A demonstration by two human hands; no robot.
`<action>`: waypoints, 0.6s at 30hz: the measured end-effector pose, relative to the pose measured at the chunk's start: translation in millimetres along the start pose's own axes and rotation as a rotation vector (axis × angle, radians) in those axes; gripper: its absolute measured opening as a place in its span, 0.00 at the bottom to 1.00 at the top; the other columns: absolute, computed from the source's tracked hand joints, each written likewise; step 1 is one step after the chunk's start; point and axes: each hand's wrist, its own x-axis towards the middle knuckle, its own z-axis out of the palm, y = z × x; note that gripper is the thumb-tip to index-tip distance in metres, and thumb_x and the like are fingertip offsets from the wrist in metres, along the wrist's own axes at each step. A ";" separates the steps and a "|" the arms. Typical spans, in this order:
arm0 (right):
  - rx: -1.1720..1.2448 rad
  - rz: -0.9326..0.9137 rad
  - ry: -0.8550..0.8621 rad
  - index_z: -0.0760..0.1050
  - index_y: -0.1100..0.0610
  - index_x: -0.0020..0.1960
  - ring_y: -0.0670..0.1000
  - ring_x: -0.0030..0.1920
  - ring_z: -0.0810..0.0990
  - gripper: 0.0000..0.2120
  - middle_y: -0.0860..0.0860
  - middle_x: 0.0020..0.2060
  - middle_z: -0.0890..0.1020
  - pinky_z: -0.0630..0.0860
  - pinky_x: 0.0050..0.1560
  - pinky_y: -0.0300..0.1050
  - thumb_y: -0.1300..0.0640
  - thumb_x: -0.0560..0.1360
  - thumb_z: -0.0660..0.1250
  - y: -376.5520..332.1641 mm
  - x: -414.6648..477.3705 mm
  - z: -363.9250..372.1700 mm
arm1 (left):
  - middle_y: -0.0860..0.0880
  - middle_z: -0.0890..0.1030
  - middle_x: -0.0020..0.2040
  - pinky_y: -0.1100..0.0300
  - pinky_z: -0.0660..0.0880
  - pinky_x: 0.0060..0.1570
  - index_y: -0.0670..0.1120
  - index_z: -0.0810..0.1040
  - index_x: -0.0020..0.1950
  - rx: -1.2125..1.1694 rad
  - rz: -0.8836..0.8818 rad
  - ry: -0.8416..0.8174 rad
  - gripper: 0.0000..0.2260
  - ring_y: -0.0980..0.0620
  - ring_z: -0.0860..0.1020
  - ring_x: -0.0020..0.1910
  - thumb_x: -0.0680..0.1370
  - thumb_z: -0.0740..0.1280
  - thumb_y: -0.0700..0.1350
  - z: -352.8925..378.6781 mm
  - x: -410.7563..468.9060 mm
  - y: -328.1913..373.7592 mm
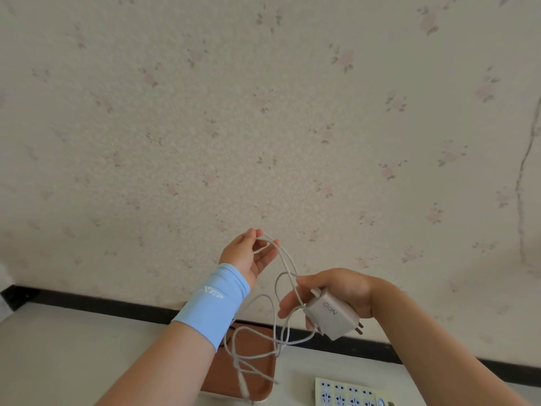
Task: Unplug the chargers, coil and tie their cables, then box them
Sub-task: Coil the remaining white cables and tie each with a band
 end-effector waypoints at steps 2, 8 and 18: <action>-0.090 -0.005 -0.003 0.80 0.61 0.63 0.54 0.50 0.79 0.24 0.52 0.59 0.84 0.77 0.49 0.46 0.44 0.83 0.56 -0.1 -0.4 2.1 | 0.44 0.74 0.39 0.60 0.80 0.28 0.39 0.75 0.47 -0.133 0.004 0.053 0.12 0.48 0.84 0.31 0.84 0.59 0.45 -3.4 3.8 3.3; -0.094 -0.072 0.124 0.77 0.59 0.51 0.55 0.51 0.81 0.14 0.52 0.59 0.84 0.79 0.50 0.50 0.49 0.84 0.60 -0.7 3.3 6.0 | 0.46 0.76 0.40 0.58 0.82 0.35 0.42 0.76 0.48 -0.177 -0.021 0.005 0.14 0.47 0.85 0.36 0.82 0.62 0.52 -5.4 6.0 5.9; 0.065 -0.170 0.341 0.80 0.60 0.53 0.55 0.47 0.82 0.15 0.55 0.54 0.86 0.79 0.49 0.50 0.49 0.83 0.61 -4.3 8.7 8.4 | 0.47 0.81 0.39 0.56 0.80 0.44 0.44 0.85 0.50 0.750 0.174 -0.249 0.06 0.50 0.79 0.34 0.79 0.68 0.44 6.9 -15.6 -12.9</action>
